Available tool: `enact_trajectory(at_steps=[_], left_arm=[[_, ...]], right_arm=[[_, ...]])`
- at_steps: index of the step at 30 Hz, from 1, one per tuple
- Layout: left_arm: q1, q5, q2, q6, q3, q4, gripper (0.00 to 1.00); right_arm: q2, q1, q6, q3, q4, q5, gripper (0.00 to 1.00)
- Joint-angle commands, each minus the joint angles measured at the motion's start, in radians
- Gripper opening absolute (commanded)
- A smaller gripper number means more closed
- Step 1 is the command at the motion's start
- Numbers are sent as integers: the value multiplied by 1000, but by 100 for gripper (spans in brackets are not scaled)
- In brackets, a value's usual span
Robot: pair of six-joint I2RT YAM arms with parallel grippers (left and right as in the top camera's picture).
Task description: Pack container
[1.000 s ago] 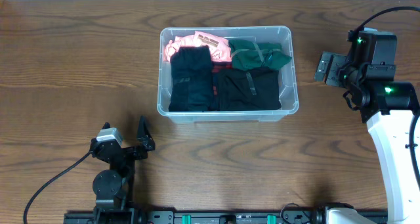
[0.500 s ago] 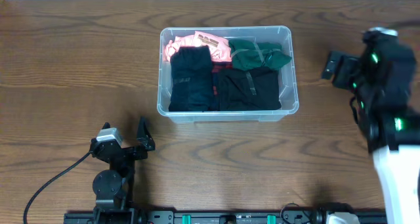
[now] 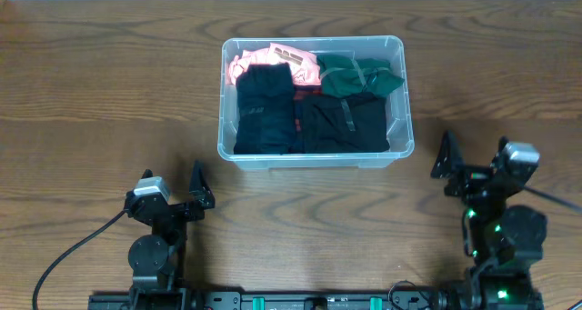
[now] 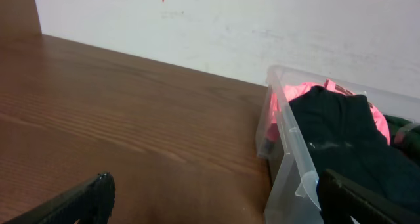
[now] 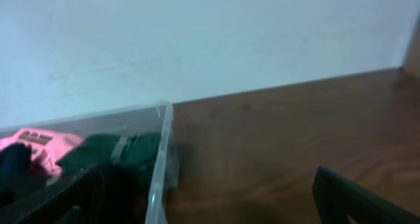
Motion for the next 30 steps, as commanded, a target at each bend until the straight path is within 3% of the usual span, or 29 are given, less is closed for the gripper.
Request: enact_trajectory(at_steps=[1,12,23,30], left_arm=[[4,-9,-7,16,-20,-39,98],[4,-9,-7,16,-20,-39,98],[4,-9,-7,16,-20,-39,98],[4,-9,-7,16,-20,-39,98]], right_arm=[[-92,-7,56,-88,7,-11,99],[-328,-7,64,-298,-8,-13,99],[-359,-7,-220,-296,-55,-30,99],[-373,-7,-274,-296,-54,-29,99]])
